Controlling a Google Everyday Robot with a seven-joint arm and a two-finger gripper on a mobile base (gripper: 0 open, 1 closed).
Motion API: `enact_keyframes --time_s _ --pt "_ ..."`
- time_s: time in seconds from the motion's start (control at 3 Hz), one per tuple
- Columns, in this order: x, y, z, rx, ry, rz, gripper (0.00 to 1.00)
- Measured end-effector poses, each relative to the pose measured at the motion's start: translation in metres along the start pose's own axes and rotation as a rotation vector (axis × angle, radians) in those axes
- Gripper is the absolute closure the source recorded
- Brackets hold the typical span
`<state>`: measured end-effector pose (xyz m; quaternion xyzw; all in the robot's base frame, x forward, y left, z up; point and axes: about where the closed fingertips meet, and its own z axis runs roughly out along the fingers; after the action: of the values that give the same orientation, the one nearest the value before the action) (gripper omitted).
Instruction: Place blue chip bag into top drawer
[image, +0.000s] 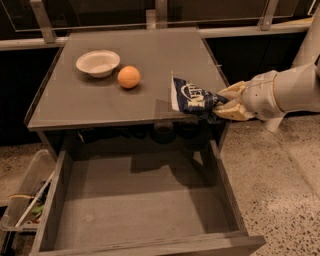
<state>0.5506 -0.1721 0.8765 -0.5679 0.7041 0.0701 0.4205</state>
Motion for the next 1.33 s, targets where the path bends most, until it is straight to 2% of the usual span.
enact_keyframes --time_s 0.33,0.67,1.0,1.33 --pt "-0.005 0.006 0.004 -0.013 -0.01 -0.01 1.0" --pt "-0.006 0.035 0.005 -0.043 -0.022 -0.026 1.0" --pt "0.0 0.075 0.001 -0.061 -0.022 -0.031 1.0" --pt "0.021 0.11 0.013 -0.072 -0.014 -0.017 1.0"
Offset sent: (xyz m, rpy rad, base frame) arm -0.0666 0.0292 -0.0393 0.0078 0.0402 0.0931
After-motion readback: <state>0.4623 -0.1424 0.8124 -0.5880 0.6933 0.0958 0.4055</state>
